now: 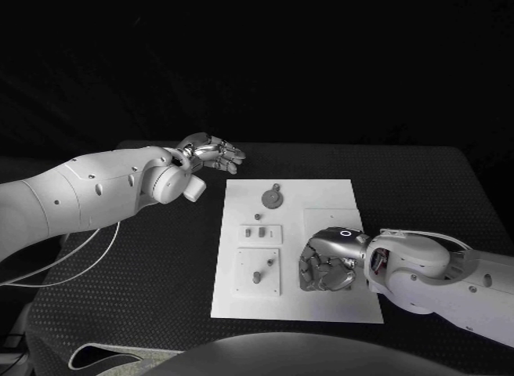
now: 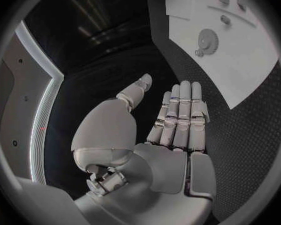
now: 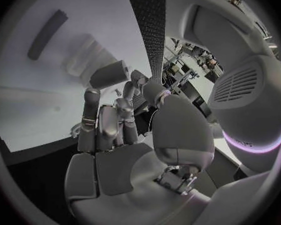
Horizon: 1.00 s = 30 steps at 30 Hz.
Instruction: Assemble the parts on the task board
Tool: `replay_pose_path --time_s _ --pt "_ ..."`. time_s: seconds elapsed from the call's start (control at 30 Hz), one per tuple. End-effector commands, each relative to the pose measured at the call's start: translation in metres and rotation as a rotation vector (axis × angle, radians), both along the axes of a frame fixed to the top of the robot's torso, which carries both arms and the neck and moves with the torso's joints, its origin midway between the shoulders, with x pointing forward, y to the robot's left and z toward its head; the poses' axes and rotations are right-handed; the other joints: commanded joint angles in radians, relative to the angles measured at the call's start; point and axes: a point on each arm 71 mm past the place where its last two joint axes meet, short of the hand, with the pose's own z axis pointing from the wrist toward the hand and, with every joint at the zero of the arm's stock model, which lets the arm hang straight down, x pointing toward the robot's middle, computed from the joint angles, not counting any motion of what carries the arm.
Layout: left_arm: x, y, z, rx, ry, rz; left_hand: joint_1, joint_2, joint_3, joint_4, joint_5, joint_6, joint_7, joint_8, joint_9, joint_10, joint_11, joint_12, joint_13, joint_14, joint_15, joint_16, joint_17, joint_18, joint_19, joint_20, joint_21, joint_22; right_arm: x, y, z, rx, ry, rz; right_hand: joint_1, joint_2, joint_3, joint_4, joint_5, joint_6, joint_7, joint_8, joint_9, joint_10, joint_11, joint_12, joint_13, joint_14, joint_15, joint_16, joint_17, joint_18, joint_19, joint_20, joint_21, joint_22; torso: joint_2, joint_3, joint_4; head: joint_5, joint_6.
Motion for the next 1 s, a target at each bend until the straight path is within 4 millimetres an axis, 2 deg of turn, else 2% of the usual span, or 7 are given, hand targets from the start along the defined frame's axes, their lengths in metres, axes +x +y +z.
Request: replay_pose_path --time_s 0.03,0.57,0.8,1.0 --pt "-0.0004 -0.0024 0.001 -0.007 -0.002 -0.018 -0.007 -0.001 0.0 0.006 -0.001 -0.005 0.002 0.004 -0.002 -0.01 0.0 0.006 0.002 -0.001 0.007 -0.005 0.001 0.002 -0.006 0.002 0.006 -0.001 -0.0021 0.0022 -0.0006 -0.032 -0.066 0.059 0.012 -0.001 -0.001 -0.008 0.004 0.005 -0.003 0.003 0.003 0.009 0.0 0.008 0.002 0.009 0.002 0.005 0.002 0.013 0.007 0.001 0.006 0.016 0.0 0.0004 0.0003 0.001 -0.001" --pt "-0.0006 -0.0027 0.0008 -0.007 0.0 -0.018 -0.008 -0.001 0.0 0.007 -0.001 -0.006 0.002 0.004 -0.002 -0.011 0.0 0.007 0.002 -0.002 0.007 -0.006 0.001 0.002 -0.006 0.002 0.006 -0.001 0.002 0.0049 -0.0006 -0.067 -0.234 0.07 0.03 0.011 0.0 -0.009 0.004 0.011 -0.005 0.003 0.014 0.022 -0.002 0.011 0.006 0.022 0.004 0.01 0.014 0.013 0.012 -0.001 0.009 0.017 0.0 -0.0006 0.0004 0.0 -0.003" --pt "-0.0006 -0.0021 0.0008 -0.007 0.0 -0.018 -0.008 -0.001 0.0 0.008 -0.001 -0.006 0.002 0.004 -0.002 -0.011 0.0 0.007 0.002 -0.002 0.007 -0.006 0.002 0.002 -0.006 0.002 0.006 -0.002 0.0047 0.0024 -0.0051 -0.107 -0.239 0.076 0.032 0.014 0.0 -0.009 0.004 0.012 -0.006 0.003 0.016 0.023 -0.003 0.01 0.005 0.023 0.005 0.01 0.013 0.013 0.013 -0.002 0.009 0.017 0.0 -0.0004 0.0011 -0.001 -0.003" --pt "-0.0006 -0.002 0.0008 -0.007 0.0 -0.018 -0.008 -0.001 0.0 0.008 -0.001 -0.007 0.002 0.004 -0.003 -0.011 0.0 0.007 0.002 -0.002 0.007 -0.006 0.002 0.003 -0.006 0.002 0.006 -0.002 0.0053 0.001 -0.0079 -0.142 -0.23 0.084 0.033 0.014 -0.001 -0.009 0.004 0.012 -0.006 0.002 0.017 0.024 -0.003 0.01 0.005 0.022 0.006 0.01 0.011 0.013 0.012 -0.002 0.009 0.017 0.0 -0.0005 -0.0007 0.002 -0.004"
